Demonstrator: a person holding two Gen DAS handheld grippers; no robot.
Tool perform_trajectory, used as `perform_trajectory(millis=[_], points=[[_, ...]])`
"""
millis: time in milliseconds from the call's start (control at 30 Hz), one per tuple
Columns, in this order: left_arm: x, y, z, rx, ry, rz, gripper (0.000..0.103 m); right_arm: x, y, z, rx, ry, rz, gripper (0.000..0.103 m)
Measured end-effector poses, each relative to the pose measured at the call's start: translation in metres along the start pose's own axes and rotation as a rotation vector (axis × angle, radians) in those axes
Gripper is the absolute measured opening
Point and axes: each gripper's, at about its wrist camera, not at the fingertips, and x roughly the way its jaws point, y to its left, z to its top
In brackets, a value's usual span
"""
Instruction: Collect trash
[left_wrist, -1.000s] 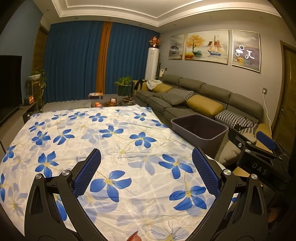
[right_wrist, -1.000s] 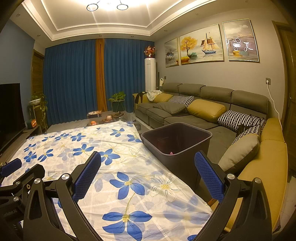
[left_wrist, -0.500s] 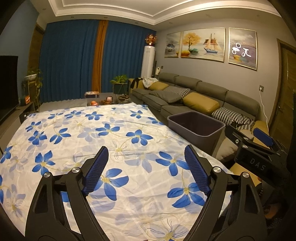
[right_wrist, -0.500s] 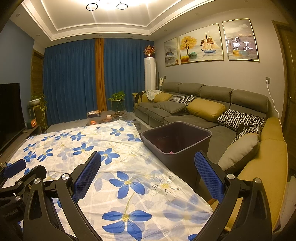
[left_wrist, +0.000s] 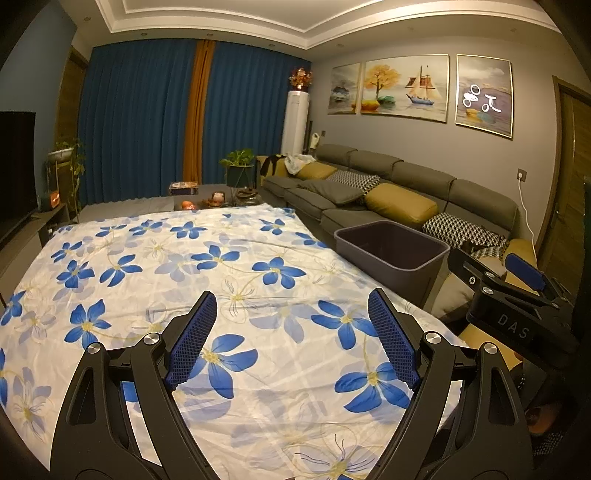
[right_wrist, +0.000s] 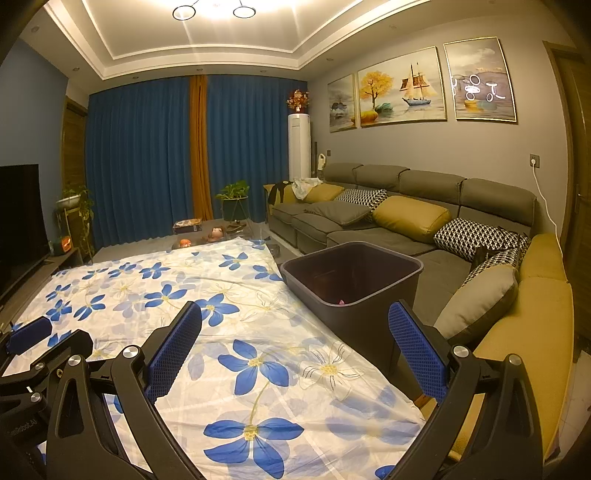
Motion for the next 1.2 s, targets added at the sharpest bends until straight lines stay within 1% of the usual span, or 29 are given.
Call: perform_trajectory(millis=[867,1000,1200], points=[[0.0012,0.0047,-0.0036,-0.001,0.004,0.008,0.083,0.0012,0.0001,-0.0020,0.000,0.004,0.001,0.097],[-0.0005,0.0062,-0.0032,0.001,-0.005,0.024,0.087,0.0011,0.0000,-0.0019,0.000,0.004,0.000,0.097],[-0.0007,0.0092,-0.0025,-0.005,0.001,0.056,0.087,0.0014,-0.0001,-0.0022,0.006,0.005,0.000,0.097]])
